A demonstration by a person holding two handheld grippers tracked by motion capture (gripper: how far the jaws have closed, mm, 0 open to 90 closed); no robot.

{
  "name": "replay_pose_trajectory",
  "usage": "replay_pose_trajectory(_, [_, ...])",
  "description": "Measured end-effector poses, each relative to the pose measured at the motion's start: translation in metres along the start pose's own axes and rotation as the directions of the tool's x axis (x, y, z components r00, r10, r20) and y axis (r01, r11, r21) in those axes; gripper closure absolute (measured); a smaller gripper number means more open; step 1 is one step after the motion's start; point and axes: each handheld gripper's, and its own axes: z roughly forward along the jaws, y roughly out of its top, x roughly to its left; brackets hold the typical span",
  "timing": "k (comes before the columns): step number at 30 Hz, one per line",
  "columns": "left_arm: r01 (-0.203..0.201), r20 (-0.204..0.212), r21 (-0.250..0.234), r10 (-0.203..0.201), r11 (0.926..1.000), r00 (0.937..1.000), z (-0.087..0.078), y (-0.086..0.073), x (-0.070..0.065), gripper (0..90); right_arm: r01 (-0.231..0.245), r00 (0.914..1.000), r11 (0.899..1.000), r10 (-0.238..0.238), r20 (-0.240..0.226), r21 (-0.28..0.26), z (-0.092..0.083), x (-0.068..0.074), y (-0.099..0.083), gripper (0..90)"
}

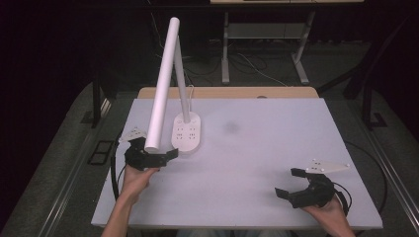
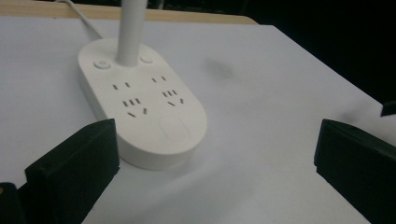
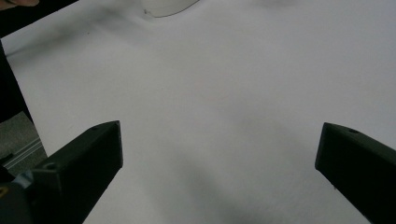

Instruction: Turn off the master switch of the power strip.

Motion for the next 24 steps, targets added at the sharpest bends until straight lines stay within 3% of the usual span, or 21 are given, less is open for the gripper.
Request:
replay_pose_trajectory(14, [-0.085,0.069,0.056,0.081,0.9948,0.9943,0.002,-0.028,-0.032,0.0,-0.004,1.0,1.0,0.004,-0.002,-0.004,-0.002,0.001,0.0,0.1])
replay_pose_trajectory(24, [-0.129,0.099,0.103,0.118,0.9863,0.988,0.004,-0.044,-0.042,0.0,-0.003,1.0,1.0,0.003,-0.002,-0.014,-0.004,0.0,0.0,0.1])
